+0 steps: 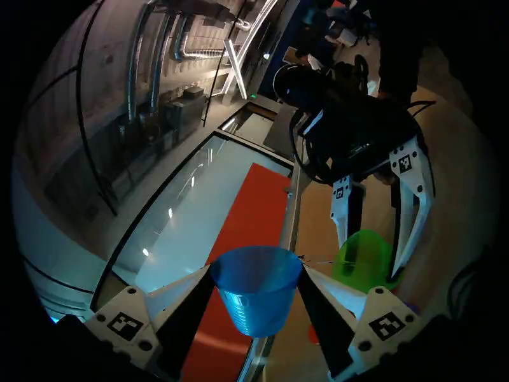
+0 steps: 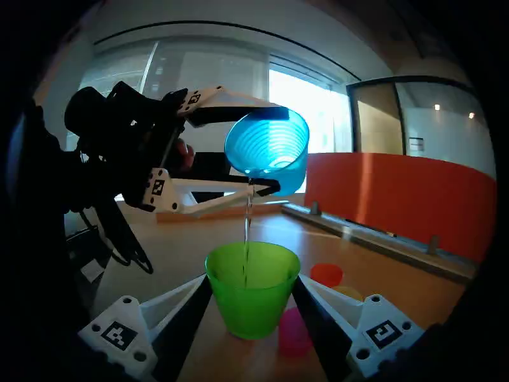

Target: Pour water

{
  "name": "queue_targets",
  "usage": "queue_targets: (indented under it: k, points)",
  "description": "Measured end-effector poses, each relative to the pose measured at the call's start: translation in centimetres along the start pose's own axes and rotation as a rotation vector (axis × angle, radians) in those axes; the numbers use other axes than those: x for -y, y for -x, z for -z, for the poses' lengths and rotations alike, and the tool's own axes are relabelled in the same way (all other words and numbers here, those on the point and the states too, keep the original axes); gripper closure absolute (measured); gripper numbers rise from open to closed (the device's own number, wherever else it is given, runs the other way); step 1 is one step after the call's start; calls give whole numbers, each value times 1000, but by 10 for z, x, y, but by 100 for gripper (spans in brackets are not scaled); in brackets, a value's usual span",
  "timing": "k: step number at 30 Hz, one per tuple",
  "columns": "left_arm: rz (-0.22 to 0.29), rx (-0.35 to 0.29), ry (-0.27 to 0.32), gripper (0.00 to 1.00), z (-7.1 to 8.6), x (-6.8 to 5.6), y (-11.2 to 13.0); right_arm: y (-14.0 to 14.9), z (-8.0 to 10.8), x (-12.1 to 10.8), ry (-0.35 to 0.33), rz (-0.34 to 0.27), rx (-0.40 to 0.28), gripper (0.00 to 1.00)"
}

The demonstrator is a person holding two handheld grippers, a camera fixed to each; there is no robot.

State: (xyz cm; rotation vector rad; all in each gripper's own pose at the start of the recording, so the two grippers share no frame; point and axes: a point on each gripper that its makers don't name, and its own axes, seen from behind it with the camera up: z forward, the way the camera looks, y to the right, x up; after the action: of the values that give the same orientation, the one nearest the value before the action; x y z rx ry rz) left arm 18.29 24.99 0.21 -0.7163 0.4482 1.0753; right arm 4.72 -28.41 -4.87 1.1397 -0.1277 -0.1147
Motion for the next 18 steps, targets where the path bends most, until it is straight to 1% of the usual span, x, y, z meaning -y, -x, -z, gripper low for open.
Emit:
queue_targets:
  k: [8, 11, 18]
  points:
    - [-3, 1, -5, 12, 0, 0, 1, -2, 0, 1, -1, 6, 0, 11]
    - [-7, 1, -5, 13, 0, 2, 1, -3, 0, 1, -3, 8, -1, 11]
    - [-25, -1, -9, 12, 2, 5, -2, -5, 1, 2, -2, 11, -5, 11]
